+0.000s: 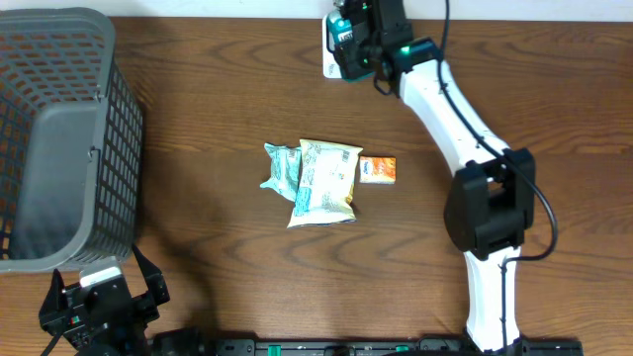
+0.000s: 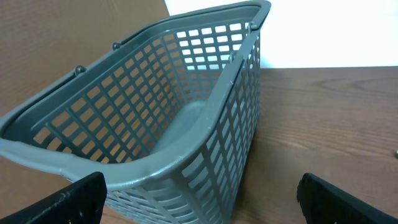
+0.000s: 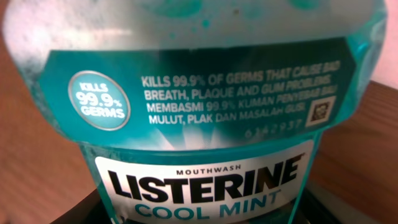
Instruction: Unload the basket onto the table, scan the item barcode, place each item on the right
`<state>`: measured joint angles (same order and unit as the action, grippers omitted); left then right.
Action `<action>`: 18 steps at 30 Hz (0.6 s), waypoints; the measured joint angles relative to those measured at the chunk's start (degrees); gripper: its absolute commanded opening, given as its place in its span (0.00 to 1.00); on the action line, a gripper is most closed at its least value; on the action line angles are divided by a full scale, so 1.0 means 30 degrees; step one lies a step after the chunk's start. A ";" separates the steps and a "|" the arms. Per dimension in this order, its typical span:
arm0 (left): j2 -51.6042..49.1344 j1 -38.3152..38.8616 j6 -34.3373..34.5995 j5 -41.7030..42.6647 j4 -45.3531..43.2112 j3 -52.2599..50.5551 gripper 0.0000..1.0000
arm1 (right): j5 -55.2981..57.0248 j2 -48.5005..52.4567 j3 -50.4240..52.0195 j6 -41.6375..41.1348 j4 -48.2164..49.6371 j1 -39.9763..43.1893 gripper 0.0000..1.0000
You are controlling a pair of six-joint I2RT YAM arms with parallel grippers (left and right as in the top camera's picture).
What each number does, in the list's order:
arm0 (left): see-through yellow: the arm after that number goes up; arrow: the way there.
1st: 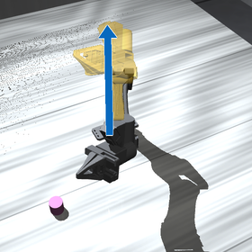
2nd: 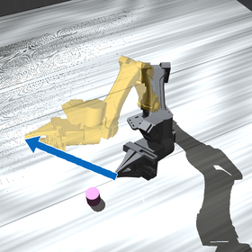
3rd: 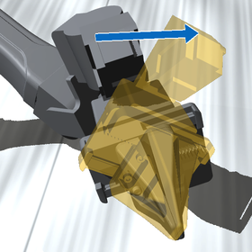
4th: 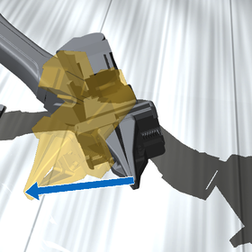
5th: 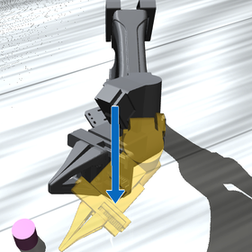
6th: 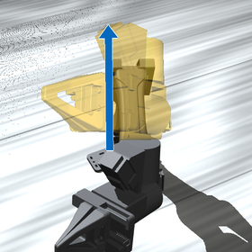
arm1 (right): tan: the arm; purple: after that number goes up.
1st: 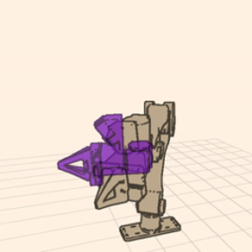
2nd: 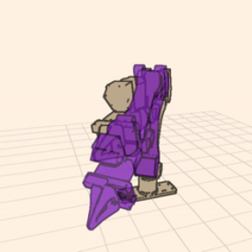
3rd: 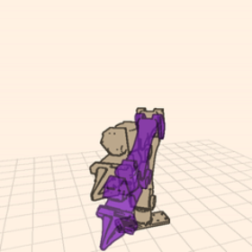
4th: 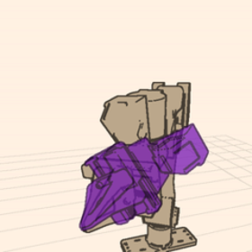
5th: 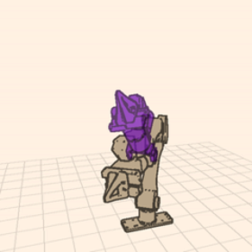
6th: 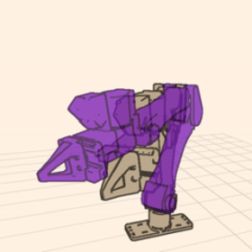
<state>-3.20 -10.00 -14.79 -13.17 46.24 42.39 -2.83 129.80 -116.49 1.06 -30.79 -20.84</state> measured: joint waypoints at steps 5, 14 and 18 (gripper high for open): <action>0.0000 0.0000 0.0000 0.0000 -0.0007 0.0000 0.98 | 0.0816 0.0874 0.0000 -0.1275 0.1530 -0.0189 0.18; 0.0000 0.0000 0.0000 0.0000 0.0000 0.0000 0.98 | 0.1319 0.1909 0.0000 -0.2783 0.2718 -0.0117 0.16; 0.0000 0.0000 0.0000 0.0000 0.0000 0.0000 0.98 | 0.1319 0.2237 0.0000 -0.3293 0.2892 -0.0117 0.14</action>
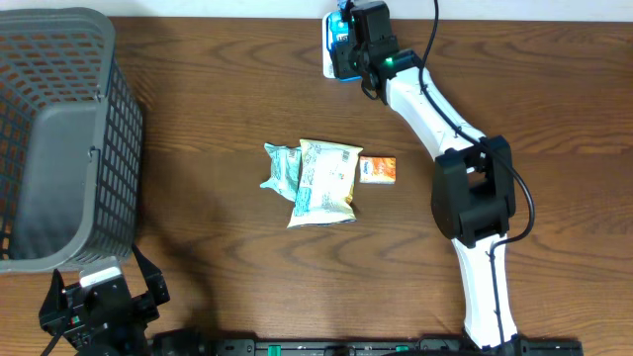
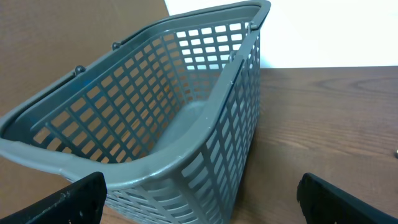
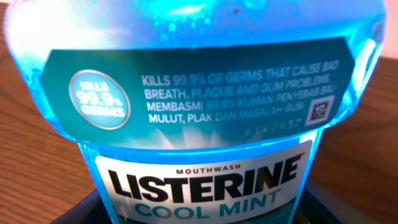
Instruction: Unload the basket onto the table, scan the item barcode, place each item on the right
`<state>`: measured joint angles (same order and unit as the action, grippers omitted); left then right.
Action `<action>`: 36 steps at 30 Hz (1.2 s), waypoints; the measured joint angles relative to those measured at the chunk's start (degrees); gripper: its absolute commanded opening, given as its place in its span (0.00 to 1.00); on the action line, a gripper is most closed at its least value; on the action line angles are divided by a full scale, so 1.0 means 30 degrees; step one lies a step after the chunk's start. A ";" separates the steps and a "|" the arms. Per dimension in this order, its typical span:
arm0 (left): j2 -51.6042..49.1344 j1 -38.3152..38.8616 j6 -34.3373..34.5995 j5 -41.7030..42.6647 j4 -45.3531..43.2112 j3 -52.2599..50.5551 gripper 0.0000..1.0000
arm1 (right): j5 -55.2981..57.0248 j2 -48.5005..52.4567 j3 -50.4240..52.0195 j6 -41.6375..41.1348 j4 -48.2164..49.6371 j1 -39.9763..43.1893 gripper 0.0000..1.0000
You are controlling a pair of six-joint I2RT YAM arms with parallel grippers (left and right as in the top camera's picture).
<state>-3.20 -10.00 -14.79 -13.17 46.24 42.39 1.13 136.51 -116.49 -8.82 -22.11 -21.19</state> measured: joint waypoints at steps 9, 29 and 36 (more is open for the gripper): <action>0.0000 0.0000 0.0000 0.0000 0.0000 0.0000 0.98 | -0.0022 0.0022 -0.1341 -0.1450 -0.2368 0.0255 0.10; 0.0007 0.0015 0.0000 0.0000 0.0007 0.0000 0.98 | 0.6827 0.0022 -0.4350 -0.5421 -1.9190 1.2706 0.13; 0.0000 0.0015 0.0000 0.0000 0.0007 0.0000 0.98 | 0.8218 0.0022 -0.3126 -0.5406 -1.8076 1.6786 0.28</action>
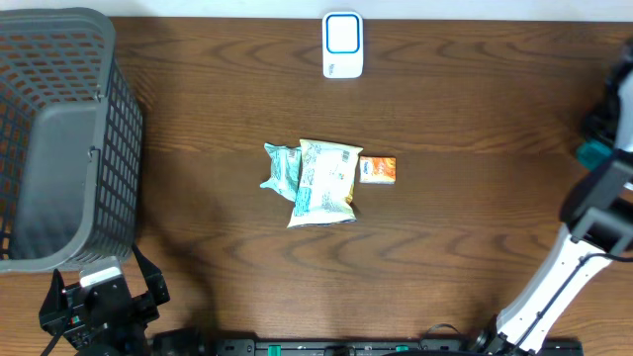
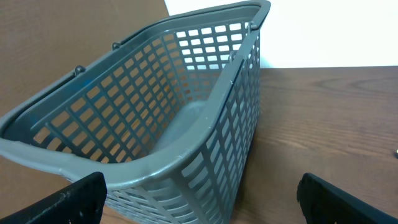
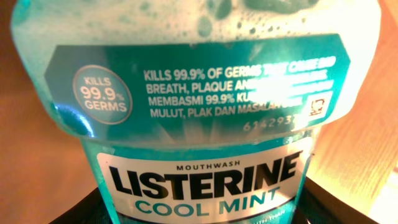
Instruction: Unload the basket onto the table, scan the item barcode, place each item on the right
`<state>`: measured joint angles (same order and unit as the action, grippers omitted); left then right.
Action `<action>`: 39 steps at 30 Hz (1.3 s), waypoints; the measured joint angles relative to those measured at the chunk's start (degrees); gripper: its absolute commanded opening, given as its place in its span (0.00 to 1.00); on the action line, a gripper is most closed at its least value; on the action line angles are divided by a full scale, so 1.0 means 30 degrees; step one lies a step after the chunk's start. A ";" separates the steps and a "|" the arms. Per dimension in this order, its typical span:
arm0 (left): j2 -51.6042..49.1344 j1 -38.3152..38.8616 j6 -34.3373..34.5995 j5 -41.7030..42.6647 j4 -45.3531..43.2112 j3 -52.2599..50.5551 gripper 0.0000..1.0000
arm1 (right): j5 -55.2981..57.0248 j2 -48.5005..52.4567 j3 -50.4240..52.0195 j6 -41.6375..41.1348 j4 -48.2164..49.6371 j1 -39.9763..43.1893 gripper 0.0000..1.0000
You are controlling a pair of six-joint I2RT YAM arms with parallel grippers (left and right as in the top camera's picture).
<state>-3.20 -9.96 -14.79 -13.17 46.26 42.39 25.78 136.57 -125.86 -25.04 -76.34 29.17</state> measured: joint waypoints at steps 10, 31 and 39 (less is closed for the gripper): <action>0.0007 0.0000 0.0539 0.1741 -0.3053 -0.0036 0.98 | -0.3388 0.0000 0.2251 0.0393 0.1887 0.4772 0.99; 0.0073 0.0073 0.9449 0.5136 -1.7558 -1.1511 0.98 | -1.3872 -0.7541 0.1668 0.3060 -0.0867 -0.0109 0.99; 0.0066 0.0073 0.9071 0.8298 -1.8047 -1.3653 0.98 | -1.4681 -1.0550 0.1523 0.4167 -0.3424 -0.5078 0.99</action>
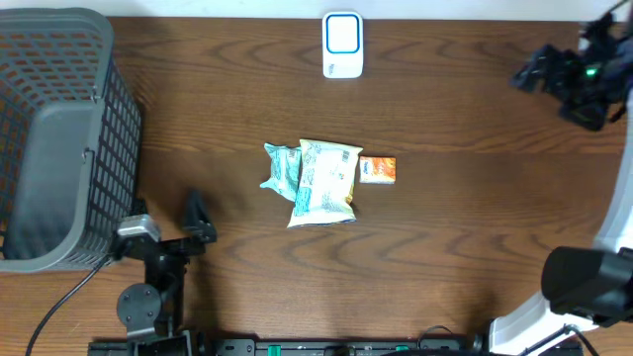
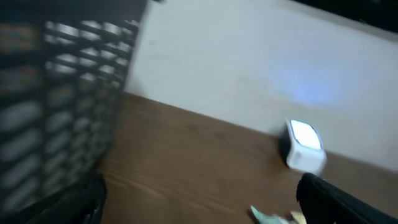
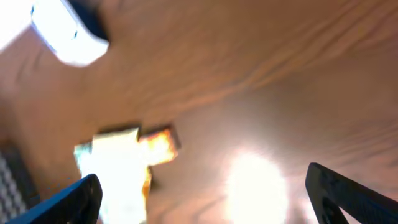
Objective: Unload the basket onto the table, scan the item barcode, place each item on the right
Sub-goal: 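Reach the right gripper to the orange box and grasp it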
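The white scanner [image 1: 342, 44] stands at the table's back edge, its face lit; it shows as well as the scanner [image 2: 305, 146] and, blurred, as the scanner [image 3: 65, 31]. My right gripper [image 1: 531, 77] hangs at the back right, pointing left, open, with nothing between its fingers [image 3: 354, 199]. My left gripper [image 1: 163, 235] is at the front left beside the basket, open and empty, facing the scanner. The mouthwash bottle is out of view in every view.
A grey mesh basket [image 1: 59, 138] fills the left side. In the middle of the table lie two snack bags [image 1: 321, 178] and a small orange box [image 1: 377, 169], seen washed out as the box [image 3: 158, 143].
My right gripper was shut on the mouthwash bottle at the table's right edge; it is now open and empty at the back right. My left arm has left the front corner and turned toward the scanner.
My right gripper held the mouthwash bottle at the scanner, and blue light fell on the bottle a moment later. Then it held the bottle far to the right, off the scanner. Now the bottle is gone from view and both grippers are open.
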`<state>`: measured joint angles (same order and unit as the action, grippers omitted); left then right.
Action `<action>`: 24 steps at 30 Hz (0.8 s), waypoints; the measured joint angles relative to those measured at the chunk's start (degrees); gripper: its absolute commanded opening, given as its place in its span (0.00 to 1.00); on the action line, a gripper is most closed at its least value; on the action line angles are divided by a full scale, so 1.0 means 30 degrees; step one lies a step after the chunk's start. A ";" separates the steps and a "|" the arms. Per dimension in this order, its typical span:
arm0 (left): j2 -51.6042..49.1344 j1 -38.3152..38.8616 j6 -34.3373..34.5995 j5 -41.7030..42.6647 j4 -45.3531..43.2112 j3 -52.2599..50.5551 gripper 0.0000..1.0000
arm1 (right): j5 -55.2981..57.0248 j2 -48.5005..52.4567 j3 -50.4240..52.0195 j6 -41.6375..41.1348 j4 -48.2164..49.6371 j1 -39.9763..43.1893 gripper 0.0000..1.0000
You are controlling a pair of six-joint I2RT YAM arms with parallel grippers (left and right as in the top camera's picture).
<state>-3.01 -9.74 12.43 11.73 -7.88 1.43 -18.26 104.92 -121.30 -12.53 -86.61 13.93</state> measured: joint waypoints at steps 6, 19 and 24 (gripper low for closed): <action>0.0007 0.0000 -0.4459 0.4022 0.1384 -0.0080 0.98 | 0.0022 -0.0291 0.1035 0.0546 -0.0743 -0.2674 0.99; -0.0073 0.0015 -0.9398 0.5843 0.2375 -0.0146 0.98 | 0.0328 -0.0313 1.2021 -0.1734 0.7621 -0.8233 0.72; -0.0073 0.0663 -0.9675 0.5880 0.2404 -0.0146 0.98 | 0.1698 -0.0313 1.5329 -0.3563 1.1198 -1.0426 0.67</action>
<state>-3.22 -7.75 -16.60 29.36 -0.67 0.99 -13.17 103.98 -75.31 -23.22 -53.01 -17.34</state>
